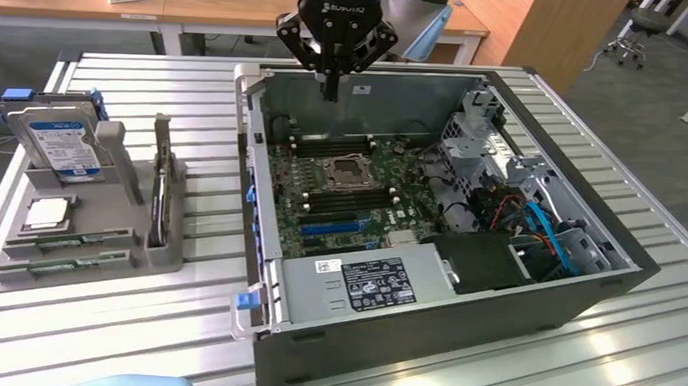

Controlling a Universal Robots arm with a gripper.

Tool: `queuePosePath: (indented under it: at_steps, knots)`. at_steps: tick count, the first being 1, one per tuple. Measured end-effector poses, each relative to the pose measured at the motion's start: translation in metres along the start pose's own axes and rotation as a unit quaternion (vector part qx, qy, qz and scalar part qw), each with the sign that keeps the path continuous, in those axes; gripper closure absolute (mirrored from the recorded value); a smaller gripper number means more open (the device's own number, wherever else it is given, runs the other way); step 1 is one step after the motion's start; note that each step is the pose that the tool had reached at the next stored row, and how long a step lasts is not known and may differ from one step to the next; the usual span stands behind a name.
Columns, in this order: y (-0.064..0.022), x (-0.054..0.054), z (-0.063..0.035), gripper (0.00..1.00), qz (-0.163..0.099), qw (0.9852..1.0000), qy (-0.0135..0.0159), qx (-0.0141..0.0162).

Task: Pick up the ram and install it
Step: 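Reach for the ram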

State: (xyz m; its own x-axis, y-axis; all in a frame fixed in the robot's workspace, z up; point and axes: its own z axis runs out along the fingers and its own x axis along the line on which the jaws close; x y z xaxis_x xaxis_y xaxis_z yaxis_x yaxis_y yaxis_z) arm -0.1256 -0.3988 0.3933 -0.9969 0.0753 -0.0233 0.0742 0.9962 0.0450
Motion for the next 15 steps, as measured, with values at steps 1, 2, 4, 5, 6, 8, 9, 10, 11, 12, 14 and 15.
queuePosePath:
  at_steps: [1,2,4,5,6,8,9,10,11,12,14,15]
  knots:
    - [-0.0001,0.001,0.0000,0.90,0.000,1.0000,0.0000,0.0000]
    - [-0.0002,0.003,0.0000,0.90,0.000,1.0000,0.0000,0.0000]
    - [-0.0004,0.006,-0.0001,0.90,0.000,1.0000,0.0000,0.0000]
    - [-0.0005,0.007,-0.0001,0.90,0.000,1.0000,0.0000,0.0000]
    - [-0.0007,0.009,-0.0002,0.90,0.000,1.0000,0.0000,0.0000]
    - [-0.0010,0.013,-0.0002,0.90,0.000,1.0000,0.0000,0.0000]
    - [-0.0011,0.015,-0.0002,0.90,0.000,1.0000,0.0000,0.0000]
    - [-0.0013,0.017,-0.0003,0.90,0.000,1.0000,0.0000,0.0000]
    - [-0.0014,0.019,-0.0003,0.90,0.000,1.0000,0.0000,0.0000]
    - [-0.0015,0.020,-0.0003,0.90,0.000,1.0000,0.0000,-0.0001]
    - [-0.0018,0.024,-0.0004,0.90,0.000,1.0000,0.0000,0.0000]
    - [-0.0019,0.026,-0.0004,0.90,0.000,1.0000,0.0000,0.0000]
